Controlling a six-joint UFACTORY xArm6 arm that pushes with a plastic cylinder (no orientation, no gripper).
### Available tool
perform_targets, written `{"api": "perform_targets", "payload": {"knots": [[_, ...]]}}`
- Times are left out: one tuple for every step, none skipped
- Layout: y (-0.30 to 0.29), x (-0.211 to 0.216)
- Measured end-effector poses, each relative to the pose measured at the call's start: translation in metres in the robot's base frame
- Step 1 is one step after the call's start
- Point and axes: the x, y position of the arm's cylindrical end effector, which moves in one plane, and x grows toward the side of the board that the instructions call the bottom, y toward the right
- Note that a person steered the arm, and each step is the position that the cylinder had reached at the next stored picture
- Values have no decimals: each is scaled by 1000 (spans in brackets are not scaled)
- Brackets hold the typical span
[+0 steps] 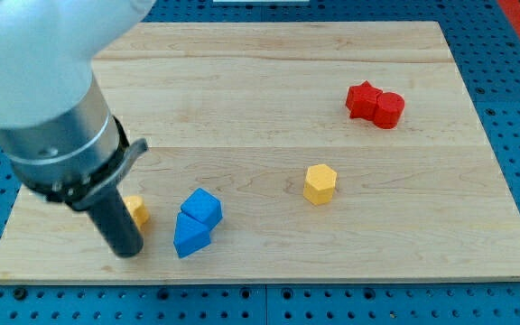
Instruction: Place the yellow heart at the top center
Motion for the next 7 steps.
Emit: {"api": "perform_targets", "payload": {"knots": [[0, -23], [0, -53], [0, -87], [0, -120], [-2, -149], [-3, -127], [-11, -112]]}}
